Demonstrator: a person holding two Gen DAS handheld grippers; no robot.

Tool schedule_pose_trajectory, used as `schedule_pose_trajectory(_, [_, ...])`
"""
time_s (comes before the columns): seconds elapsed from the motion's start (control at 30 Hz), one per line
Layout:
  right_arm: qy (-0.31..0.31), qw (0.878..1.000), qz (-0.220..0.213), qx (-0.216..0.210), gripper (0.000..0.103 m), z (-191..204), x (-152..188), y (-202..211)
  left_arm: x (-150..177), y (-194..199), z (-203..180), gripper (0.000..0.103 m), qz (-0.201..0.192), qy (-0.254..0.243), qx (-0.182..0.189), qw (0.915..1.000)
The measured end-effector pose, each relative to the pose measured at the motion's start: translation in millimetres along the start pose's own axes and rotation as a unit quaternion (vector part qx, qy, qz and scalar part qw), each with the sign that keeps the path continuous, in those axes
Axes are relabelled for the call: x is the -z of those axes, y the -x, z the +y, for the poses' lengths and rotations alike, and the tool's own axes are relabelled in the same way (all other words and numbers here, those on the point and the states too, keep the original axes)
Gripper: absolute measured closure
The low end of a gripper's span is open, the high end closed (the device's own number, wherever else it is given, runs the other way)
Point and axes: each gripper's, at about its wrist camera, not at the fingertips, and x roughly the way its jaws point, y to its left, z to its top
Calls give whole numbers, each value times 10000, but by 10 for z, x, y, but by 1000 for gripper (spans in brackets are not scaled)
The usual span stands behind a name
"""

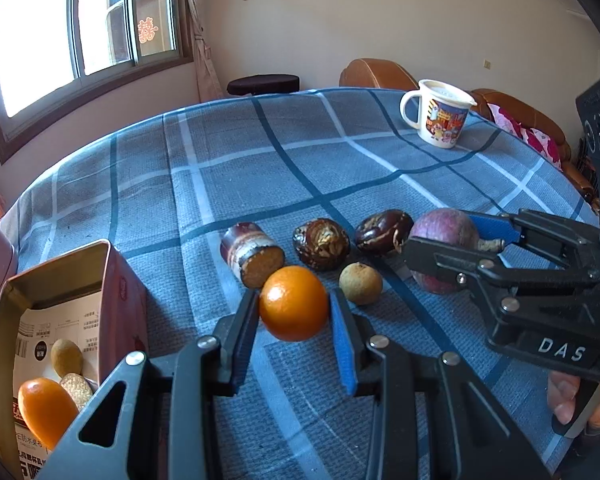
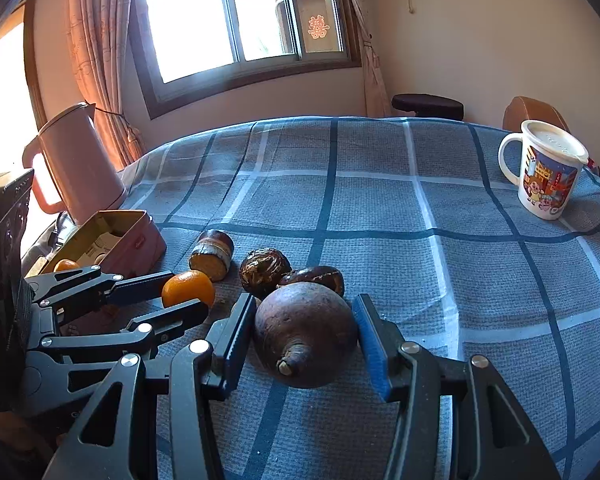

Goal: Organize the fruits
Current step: 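Grasp the small orange with the left tool while the right tool holds the purple fruit, then carry the orange in the left tool and purple fruit in the right tool over the tin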

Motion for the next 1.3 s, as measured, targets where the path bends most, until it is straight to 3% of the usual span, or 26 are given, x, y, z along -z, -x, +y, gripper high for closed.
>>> schedule_pose_trajectory(0.57, [207,9972,-722,-11,51,86,24,259,34,359,77,66,-972,179,-236,9948])
schedule_pose_trajectory(1.3, [298,9911,-1298,8,51,109,76,473,127,596,42,66,-1593,152,-403,9863])
